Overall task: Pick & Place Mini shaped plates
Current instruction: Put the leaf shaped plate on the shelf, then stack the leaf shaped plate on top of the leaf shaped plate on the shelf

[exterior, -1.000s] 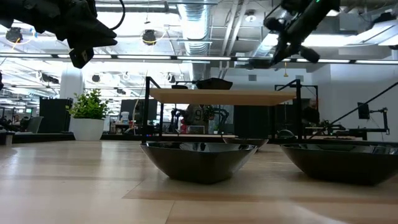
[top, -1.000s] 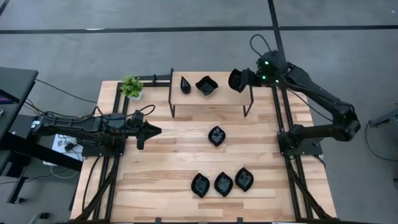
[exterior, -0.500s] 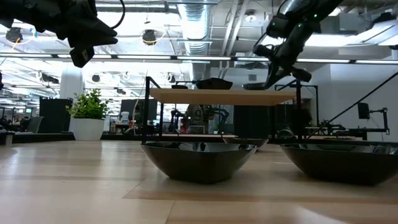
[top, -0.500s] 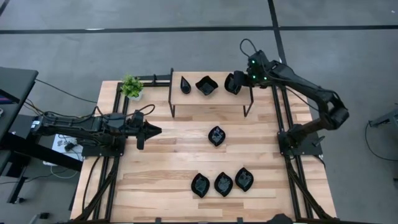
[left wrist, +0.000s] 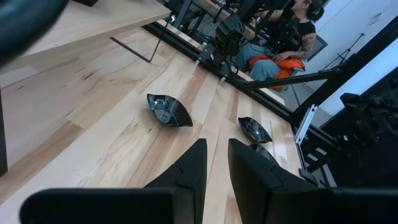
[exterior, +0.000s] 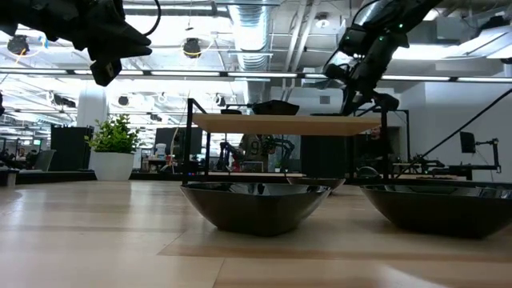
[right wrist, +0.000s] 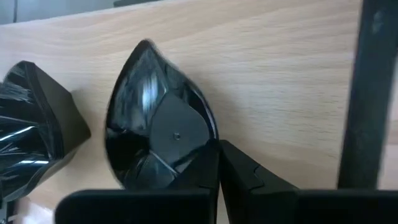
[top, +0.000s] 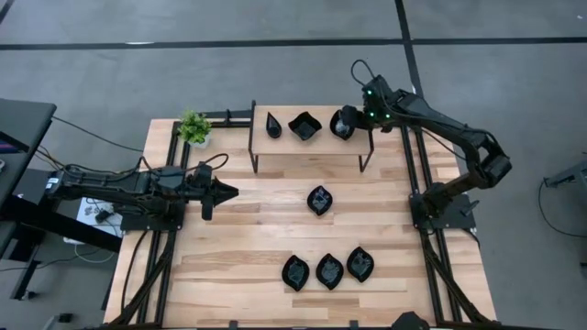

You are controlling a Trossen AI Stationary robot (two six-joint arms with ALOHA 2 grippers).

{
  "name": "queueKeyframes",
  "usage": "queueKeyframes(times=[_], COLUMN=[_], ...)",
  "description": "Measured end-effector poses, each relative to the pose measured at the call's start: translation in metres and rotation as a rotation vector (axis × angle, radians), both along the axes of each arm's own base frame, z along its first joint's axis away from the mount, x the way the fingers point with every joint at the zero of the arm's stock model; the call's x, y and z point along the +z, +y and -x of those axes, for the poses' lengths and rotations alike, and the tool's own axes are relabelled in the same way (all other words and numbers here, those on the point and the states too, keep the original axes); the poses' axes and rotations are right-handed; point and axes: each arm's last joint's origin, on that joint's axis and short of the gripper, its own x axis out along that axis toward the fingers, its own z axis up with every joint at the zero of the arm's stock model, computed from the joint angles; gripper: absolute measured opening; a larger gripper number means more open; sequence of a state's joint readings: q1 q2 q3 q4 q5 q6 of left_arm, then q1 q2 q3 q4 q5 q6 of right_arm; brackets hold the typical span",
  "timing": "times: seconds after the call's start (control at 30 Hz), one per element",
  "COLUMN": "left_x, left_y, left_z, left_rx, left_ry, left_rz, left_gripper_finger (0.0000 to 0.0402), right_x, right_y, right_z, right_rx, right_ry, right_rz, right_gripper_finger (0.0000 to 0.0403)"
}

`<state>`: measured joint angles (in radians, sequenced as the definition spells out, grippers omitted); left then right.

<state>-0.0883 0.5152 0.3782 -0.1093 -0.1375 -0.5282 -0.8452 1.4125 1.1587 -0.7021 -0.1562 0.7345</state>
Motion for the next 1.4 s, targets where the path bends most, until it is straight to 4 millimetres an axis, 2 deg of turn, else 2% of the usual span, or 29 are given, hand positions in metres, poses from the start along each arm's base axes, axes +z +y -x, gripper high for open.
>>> queueKeyframes(times=[0.4,0.77,1.4], left_x=[0.000,0.001,0.001], left_y=[0.000,0.000,0.000], left_z=[0.000,0.000,0.000], left_rx=[0.000,0.000,0.000], left_ry=[-0.005,-0.006,-0.013], left_rz=[0.000,0.001,0.001], left_gripper_finger=[0.0066,0.0066,0.0066], right_x=[0.004,0.003,0.004], right_y=[0.003,0.004,0.011], right_z=[0.002,0.003,0.010], right_rx=[0.004,0.008,0.028], right_ry=[-0.005,0.006,0.048], right_rz=[0.011,0.000,-0.036], right_gripper_finger=[0.0006,0.0065,0.0068])
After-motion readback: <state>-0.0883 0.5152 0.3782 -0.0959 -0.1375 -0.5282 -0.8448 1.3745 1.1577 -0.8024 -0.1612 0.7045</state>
